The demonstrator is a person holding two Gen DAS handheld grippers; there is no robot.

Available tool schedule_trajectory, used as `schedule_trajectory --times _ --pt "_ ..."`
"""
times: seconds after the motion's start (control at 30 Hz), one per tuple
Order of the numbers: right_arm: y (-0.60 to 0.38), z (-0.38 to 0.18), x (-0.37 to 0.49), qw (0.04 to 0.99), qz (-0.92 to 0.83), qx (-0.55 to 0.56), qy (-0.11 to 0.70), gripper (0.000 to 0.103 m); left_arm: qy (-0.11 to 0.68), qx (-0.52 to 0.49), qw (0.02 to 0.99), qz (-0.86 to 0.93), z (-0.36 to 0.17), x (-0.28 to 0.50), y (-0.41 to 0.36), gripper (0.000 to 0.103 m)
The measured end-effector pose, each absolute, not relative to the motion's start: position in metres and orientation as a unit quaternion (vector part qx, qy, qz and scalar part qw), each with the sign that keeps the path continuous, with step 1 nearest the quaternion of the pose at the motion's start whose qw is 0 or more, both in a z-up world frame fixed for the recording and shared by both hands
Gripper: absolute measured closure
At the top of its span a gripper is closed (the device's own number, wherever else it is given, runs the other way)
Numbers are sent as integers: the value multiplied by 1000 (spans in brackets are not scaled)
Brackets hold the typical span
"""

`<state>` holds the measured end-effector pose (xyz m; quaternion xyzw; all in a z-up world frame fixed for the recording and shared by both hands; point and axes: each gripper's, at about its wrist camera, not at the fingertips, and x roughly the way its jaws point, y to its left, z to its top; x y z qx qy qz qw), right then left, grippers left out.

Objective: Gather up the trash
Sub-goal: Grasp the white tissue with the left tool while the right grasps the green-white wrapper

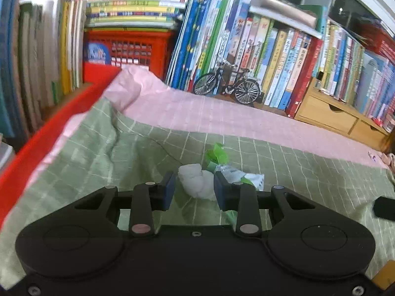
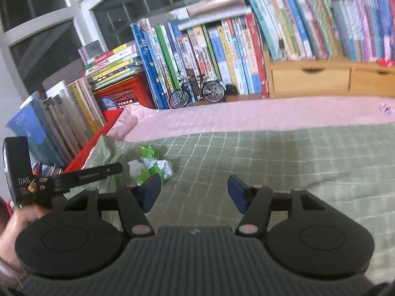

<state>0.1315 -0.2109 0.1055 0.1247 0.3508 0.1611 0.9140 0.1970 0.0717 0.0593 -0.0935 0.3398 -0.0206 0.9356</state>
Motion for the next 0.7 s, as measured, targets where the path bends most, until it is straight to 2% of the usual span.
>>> schedule_trajectory --times 0.17,0.33,0.47,0.53,0.6,0.7 --pt "-200 79 159 898 160 169 374 33 344 -82 936 1 41 220 66 71" --pt "-191 63 174 894 152 173 384 32 353 -114 928 -39 29 234 65 54" --pt "-188 57 185 892 144 186 386 32 358 -105 927 -42 21 242 59 53" --pt "-185 54 191 890 143 193 386 32 361 -109 925 -51 20 245 56 60" --pt "-182 51 195 891 142 195 384 31 362 -111 924 -58 20 246 54 78" --pt "-176 49 202 893 140 197 379 30 352 -121 927 -49 26 241 56 80"
